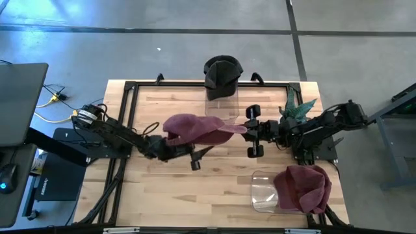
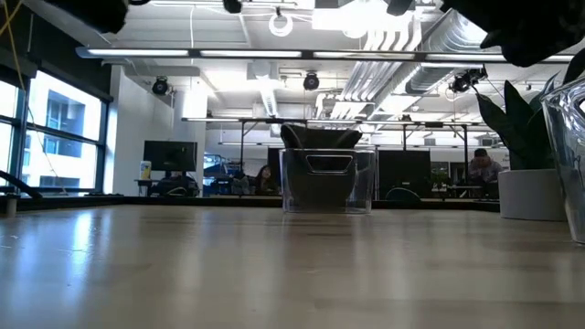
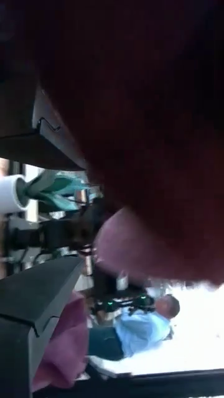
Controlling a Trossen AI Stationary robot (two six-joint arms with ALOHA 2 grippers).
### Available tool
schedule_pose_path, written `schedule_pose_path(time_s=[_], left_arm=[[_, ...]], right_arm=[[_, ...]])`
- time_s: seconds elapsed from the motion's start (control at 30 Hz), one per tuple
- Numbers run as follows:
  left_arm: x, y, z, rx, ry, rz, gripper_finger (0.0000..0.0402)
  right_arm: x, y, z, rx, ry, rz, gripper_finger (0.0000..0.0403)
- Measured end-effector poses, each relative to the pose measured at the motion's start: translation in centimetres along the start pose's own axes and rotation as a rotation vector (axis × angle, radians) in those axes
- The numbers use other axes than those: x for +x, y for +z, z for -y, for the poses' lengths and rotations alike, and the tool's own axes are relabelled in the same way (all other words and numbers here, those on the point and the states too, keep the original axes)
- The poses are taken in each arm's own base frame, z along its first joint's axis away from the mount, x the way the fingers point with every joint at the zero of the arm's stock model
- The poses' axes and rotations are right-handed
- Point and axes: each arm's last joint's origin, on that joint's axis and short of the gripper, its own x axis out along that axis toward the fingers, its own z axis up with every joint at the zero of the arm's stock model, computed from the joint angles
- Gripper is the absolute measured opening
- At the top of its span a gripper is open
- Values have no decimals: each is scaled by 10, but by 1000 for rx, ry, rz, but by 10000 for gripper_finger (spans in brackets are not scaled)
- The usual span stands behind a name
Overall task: Pick & Place hat
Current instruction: Put the red cap into the bottom transparent bin
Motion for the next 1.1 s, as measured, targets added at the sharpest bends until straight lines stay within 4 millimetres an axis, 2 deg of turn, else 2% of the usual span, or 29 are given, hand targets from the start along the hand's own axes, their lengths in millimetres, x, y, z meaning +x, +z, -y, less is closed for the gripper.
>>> schedule_pose_path(time_s=[0.27,0.8,1.1], left_arm=[[24,10,-9,-54,-34,18,231],[24,8,-6,-90,-121,0,231],[25,11,-9,-110,-15,15,227]], right_arm=[[0,0,0,-11,-3,2,7],[1,2,5,-132,-107,-9,8],[0,-7,0,-116,-73,-53,11]])
